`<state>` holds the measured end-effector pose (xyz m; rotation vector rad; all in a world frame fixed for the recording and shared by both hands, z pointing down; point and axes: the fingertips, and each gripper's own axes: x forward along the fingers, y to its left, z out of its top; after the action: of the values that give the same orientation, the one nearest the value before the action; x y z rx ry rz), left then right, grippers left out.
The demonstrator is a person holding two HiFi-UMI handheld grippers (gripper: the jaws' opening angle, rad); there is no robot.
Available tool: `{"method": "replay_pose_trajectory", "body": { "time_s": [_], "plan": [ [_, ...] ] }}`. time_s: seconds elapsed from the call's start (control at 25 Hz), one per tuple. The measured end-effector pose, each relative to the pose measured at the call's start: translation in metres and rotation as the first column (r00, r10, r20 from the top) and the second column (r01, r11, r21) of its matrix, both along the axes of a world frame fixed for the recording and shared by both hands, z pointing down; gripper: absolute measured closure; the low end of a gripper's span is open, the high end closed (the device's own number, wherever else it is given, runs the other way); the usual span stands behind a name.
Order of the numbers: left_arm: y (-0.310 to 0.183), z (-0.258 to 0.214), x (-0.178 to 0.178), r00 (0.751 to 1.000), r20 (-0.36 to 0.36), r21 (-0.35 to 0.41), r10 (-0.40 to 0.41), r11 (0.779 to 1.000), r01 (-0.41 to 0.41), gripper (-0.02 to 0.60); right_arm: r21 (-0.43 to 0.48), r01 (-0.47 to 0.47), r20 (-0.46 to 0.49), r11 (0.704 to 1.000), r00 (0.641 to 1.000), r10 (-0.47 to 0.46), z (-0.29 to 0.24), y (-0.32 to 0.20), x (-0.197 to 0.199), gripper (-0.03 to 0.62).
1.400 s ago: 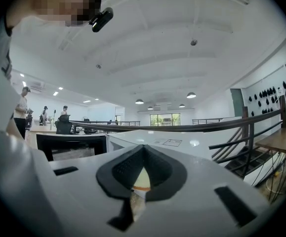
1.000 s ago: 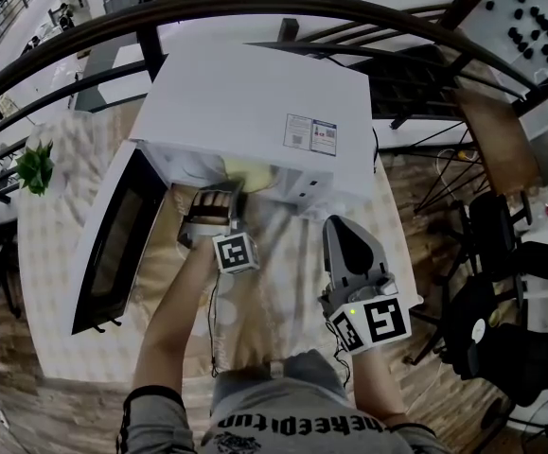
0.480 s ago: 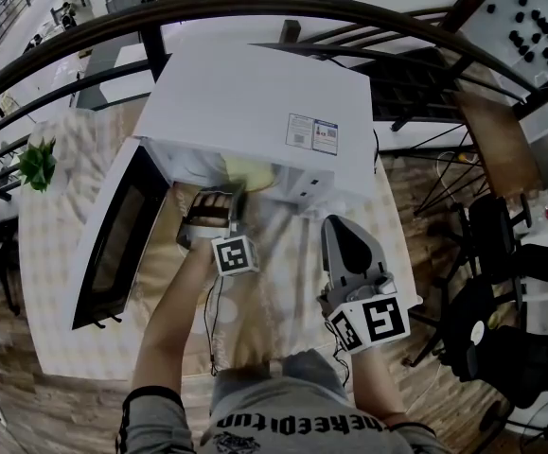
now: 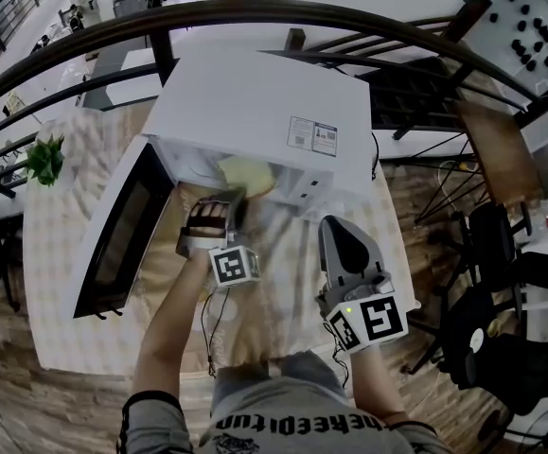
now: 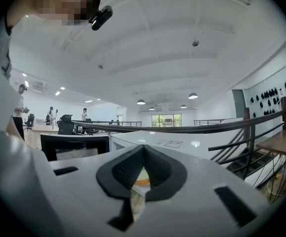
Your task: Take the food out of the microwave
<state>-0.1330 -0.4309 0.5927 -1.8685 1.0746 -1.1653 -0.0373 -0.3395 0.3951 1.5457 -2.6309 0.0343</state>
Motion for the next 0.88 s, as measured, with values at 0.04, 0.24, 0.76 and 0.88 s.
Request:
{"method": "replay_pose_trajectory", "body": {
  "time_s": [0.04,0.24,0.76,0.88],
  "plan": [
    [0.003,-0.002,-0.001,1.000,-0.004,0.002,-0.003,1.000,0.003,0.506,0.001,0.004,0.001,1.000,1.000,-0.004,-0.001,0.001,-0.001,0.589],
    [0.015,-0.017,-0.003,0.997,-0.066,-0.002,-0.029,1.000,0.029,0.506,0.009,0.025,0.011,1.000,1.000,-0.025,-0.005,0.004,-0.004,0.589],
    [0.053,-0.053,-0.015,0.965,-0.238,-0.053,-0.112,0.993,0.102,0.506,0.036,0.078,0.030,0.996,0.996,-0.079,-0.019,0.020,-0.009,0.589],
    [0.064,-0.062,-0.017,0.948,-0.291,-0.064,-0.133,0.991,0.119,0.506,0.041,0.087,0.032,0.995,0.996,-0.088,-0.022,0.024,-0.008,0.589]
  ]
}}
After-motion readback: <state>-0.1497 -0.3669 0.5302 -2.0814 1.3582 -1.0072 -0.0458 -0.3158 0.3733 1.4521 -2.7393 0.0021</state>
